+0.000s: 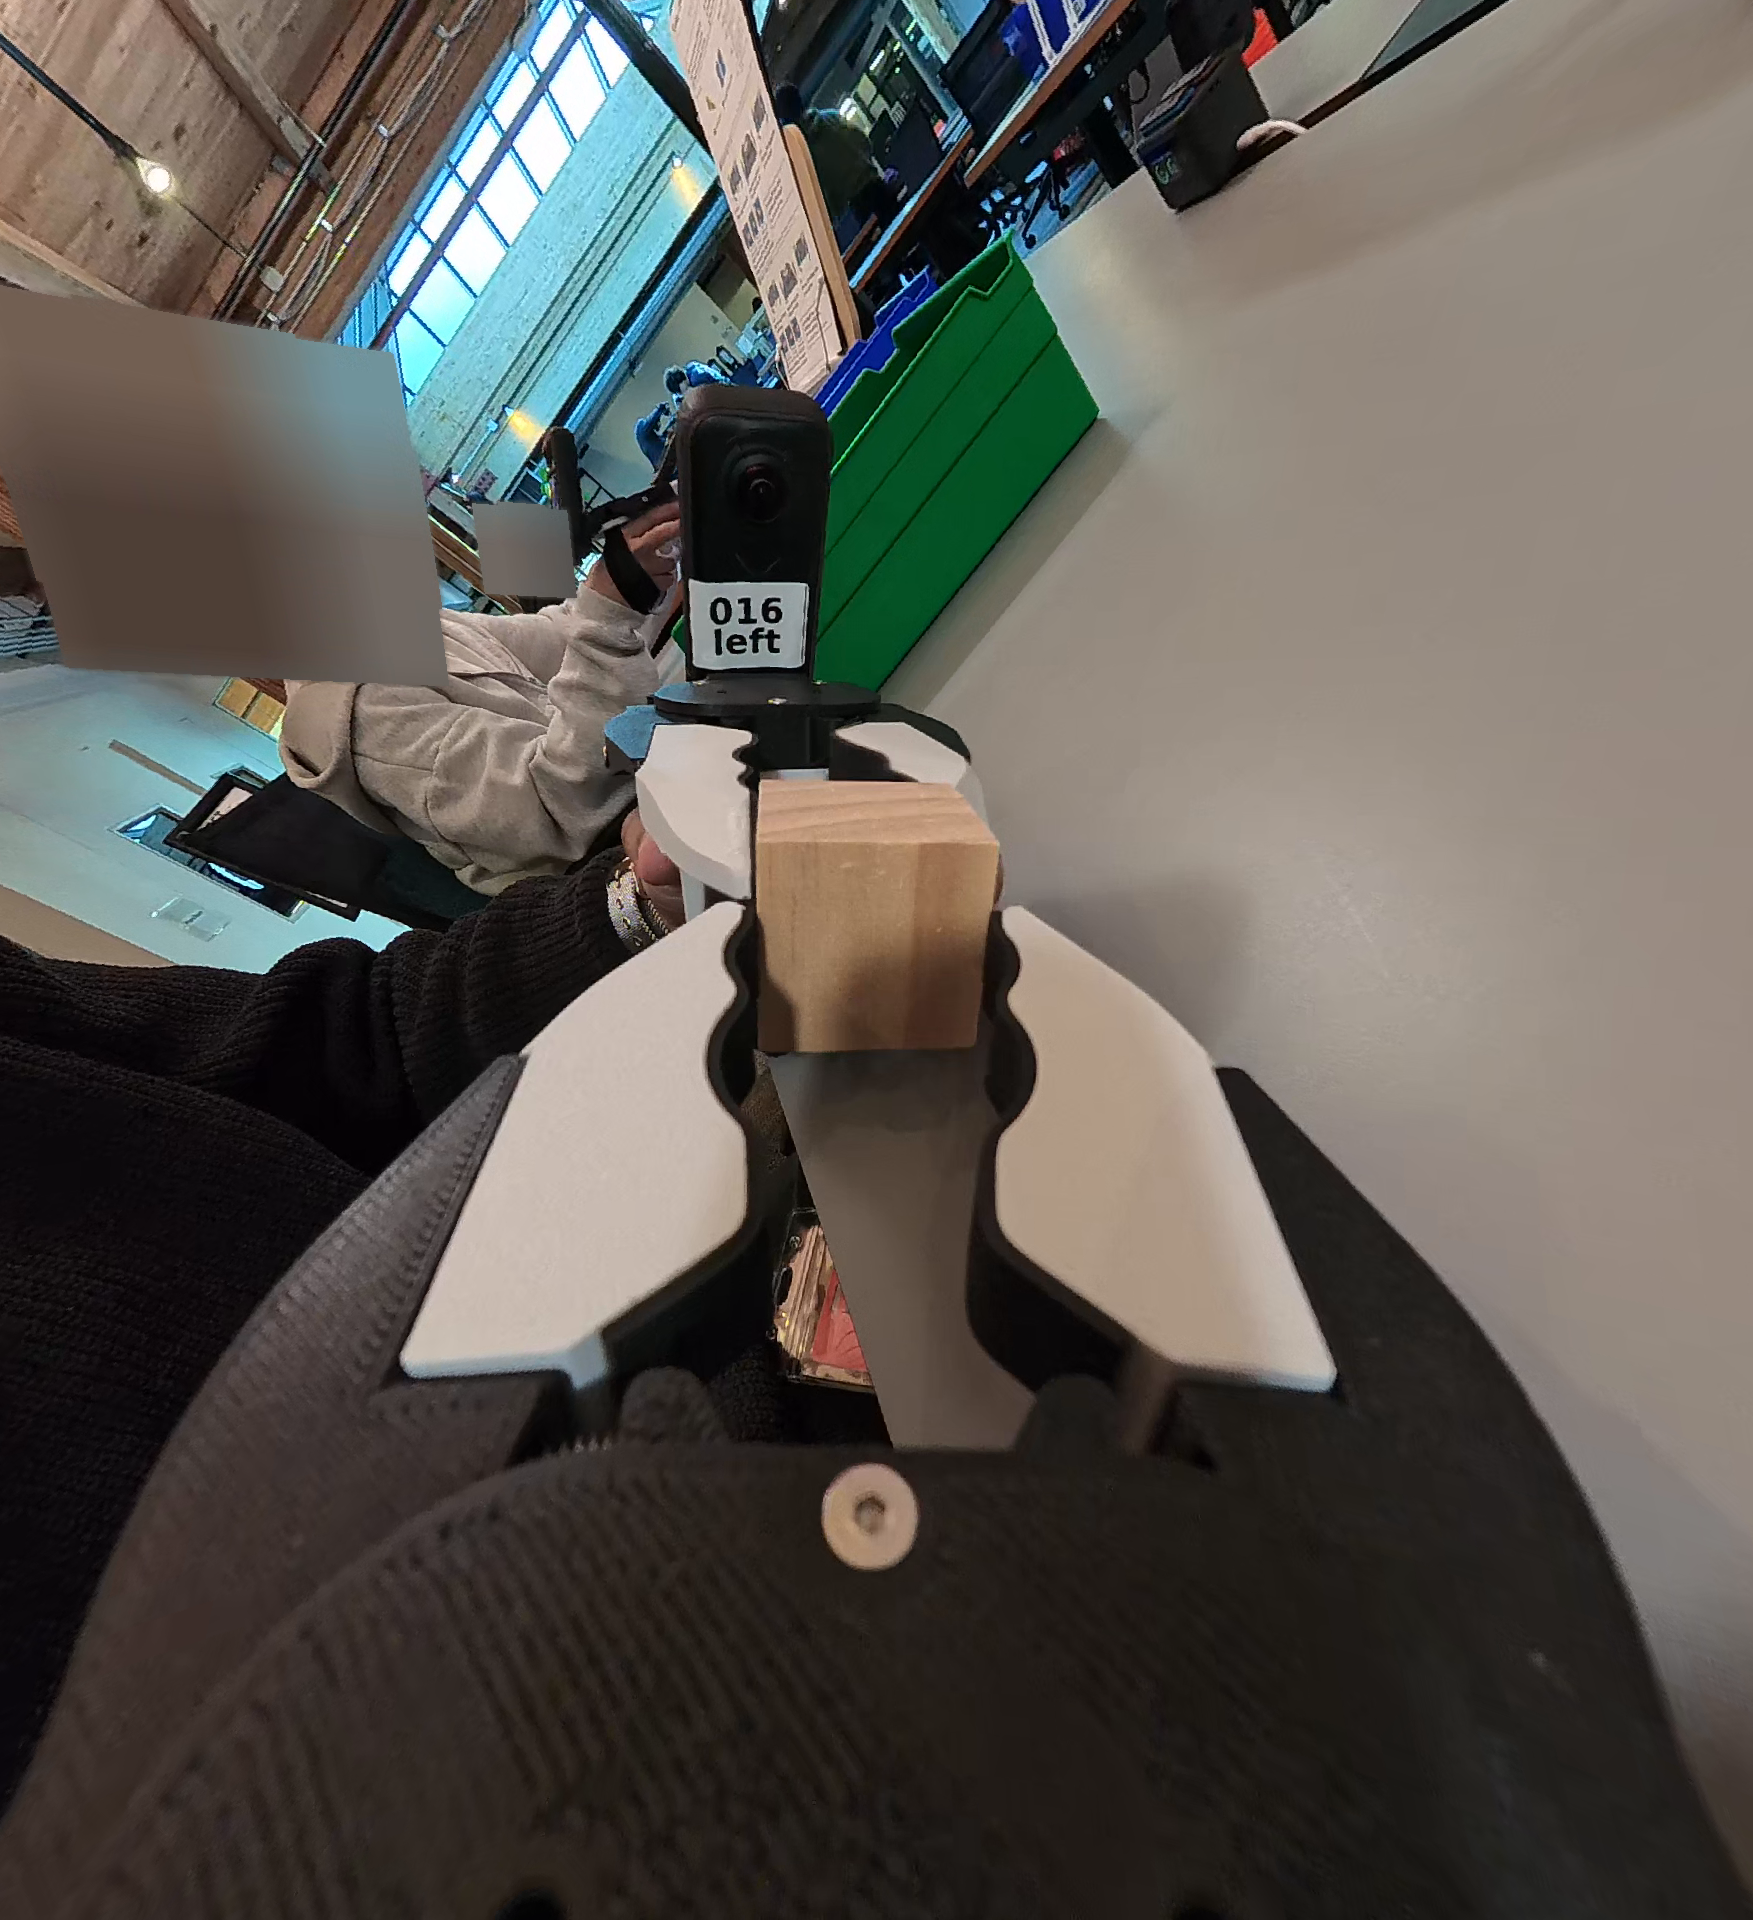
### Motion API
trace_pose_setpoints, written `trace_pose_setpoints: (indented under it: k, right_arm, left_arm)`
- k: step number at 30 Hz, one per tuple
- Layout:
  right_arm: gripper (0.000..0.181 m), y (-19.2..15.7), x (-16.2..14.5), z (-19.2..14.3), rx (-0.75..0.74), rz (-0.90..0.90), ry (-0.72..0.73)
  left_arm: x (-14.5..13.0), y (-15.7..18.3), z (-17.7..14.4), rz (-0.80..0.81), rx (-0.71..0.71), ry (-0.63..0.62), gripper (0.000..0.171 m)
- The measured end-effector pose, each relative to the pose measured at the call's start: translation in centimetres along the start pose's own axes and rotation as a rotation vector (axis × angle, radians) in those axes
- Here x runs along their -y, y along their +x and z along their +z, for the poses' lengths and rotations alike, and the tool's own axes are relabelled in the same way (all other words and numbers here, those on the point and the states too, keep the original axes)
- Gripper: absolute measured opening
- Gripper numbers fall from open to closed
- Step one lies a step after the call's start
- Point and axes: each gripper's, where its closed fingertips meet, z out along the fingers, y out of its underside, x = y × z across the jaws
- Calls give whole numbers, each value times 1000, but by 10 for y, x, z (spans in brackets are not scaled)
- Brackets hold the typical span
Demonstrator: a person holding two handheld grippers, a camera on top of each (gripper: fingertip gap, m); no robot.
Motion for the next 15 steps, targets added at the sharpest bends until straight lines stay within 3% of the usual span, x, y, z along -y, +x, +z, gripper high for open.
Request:
trace_pose_setpoints:
  k: [15]
  right_arm:
    - [42, 0, 0, 0, -2, 7, 1]
  left_arm:
    - [2, 0, -1, 23, 10, 10, 40]
